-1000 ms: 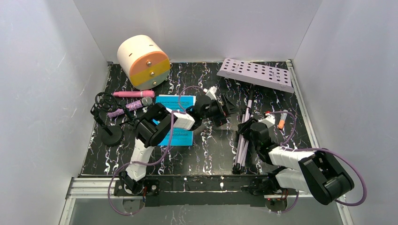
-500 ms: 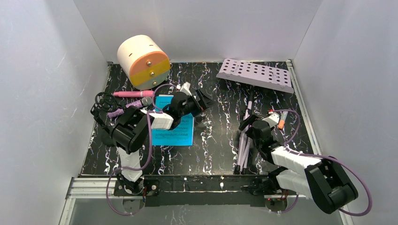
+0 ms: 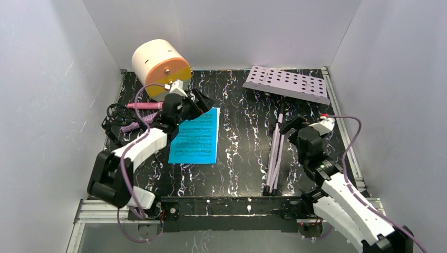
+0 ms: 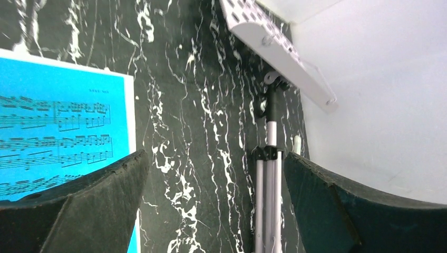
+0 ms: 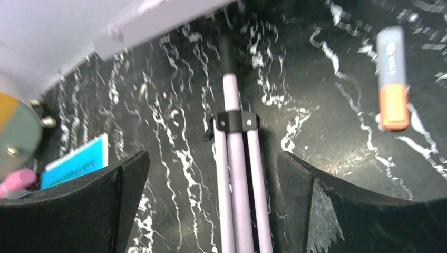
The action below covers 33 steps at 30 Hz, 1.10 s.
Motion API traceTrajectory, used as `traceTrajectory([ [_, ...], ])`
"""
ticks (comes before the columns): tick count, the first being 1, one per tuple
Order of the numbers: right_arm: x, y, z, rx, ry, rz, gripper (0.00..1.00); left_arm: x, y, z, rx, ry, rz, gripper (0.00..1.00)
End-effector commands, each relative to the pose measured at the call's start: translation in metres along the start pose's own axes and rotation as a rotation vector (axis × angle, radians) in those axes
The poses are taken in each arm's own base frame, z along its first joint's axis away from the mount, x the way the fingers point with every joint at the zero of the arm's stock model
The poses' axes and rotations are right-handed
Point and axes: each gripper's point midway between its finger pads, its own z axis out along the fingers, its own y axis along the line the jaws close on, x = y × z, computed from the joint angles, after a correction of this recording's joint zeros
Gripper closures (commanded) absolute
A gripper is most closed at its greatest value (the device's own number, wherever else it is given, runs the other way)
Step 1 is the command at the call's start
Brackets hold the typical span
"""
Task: Pack up the instrument practice props
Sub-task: Reset both arms
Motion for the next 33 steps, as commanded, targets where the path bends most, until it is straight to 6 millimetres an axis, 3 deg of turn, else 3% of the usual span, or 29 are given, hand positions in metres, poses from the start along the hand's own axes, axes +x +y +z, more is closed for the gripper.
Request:
traceTrajectory([
  [1,-0.062,-0.01,-0.032,0.088,-0.136,-0.005,0.01,-0.029,-0.008,-0.049,-0.074,-0.092,0.099,0.02],
  [4,-0.1,-0.002,-0.059,0.009,-0.236,-0.018,0.01,-0.05,-0.022,-0.085,-0.079,-0.177,0.145,0.02],
  [8,-0.134,0.015,-0.095,-0.172,-0.373,-0.015,0.01,-0.075,-0.028,-0.136,-0.142,-0.284,0.247,0.02],
  [13,-0.168,0.001,-0.127,-0.171,-0.514,0.009,0.01,-0.099,-0.025,-0.204,-0.271,-0.396,0.383,0.02],
  [17,-0.178,-0.008,-0.135,-0.116,-0.531,-0.064,0.01,-0.115,-0.024,-0.255,-0.329,-0.521,0.48,0.02],
  [23,-0.177,-0.002,-0.146,-0.181,-0.521,-0.115,0.01,-0.125,-0.018,-0.322,-0.367,-0.721,0.532,0.02],
  [27,-0.175,-0.003,-0.15,-0.215,-0.545,-0.127,0.01,-0.122,-0.009,-0.348,-0.377,-0.807,0.535,0.02],
  [33,-0.172,-0.003,-0.151,-0.233,-0.55,-0.132,0.01,-0.11,0.014,-0.356,-0.379,-0.888,0.459,0.02],
])
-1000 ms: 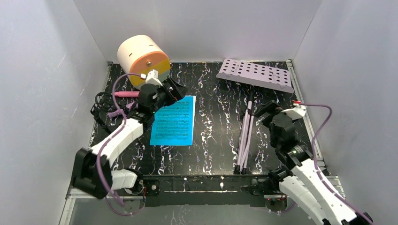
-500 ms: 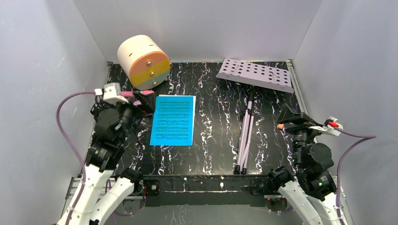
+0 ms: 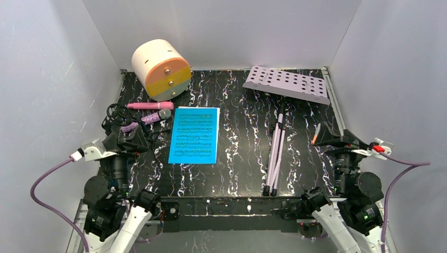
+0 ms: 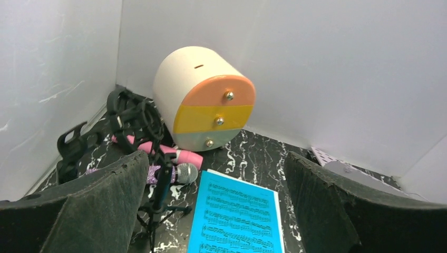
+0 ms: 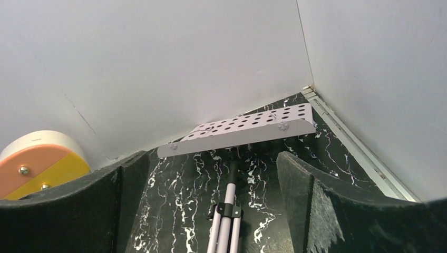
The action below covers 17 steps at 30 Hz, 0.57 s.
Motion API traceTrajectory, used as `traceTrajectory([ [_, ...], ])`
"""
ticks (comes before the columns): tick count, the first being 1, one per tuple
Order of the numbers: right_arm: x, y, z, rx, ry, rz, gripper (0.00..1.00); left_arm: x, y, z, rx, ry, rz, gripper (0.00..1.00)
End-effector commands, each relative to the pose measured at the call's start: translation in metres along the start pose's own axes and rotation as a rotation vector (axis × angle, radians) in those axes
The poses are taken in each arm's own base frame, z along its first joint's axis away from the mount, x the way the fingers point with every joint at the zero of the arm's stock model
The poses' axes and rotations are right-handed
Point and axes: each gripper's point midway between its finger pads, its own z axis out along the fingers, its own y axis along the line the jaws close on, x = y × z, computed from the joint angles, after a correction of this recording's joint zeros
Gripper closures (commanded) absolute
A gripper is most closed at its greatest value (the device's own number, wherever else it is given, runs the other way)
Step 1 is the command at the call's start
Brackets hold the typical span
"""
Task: Pack up the instrument practice props
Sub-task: Reset both arms
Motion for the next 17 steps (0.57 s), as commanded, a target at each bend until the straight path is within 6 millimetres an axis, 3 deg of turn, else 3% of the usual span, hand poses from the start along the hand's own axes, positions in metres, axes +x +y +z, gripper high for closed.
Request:
traceTrajectory([
  [1,-0.004,0.003,0.0,-0.025,-0.019,-0.023,0.01,0.021,0.02,-0.002,-0.084,-0.008,-0.016,0.02],
  [9,-0.004,0.005,0.0,-0.04,-0.015,-0.043,0.01,0.042,0.018,0.001,-0.067,0.012,-0.027,0.02],
  [17,-0.006,0.006,0.0,-0.045,-0.018,-0.047,0.01,0.046,0.018,-0.002,-0.051,0.022,-0.016,0.02],
])
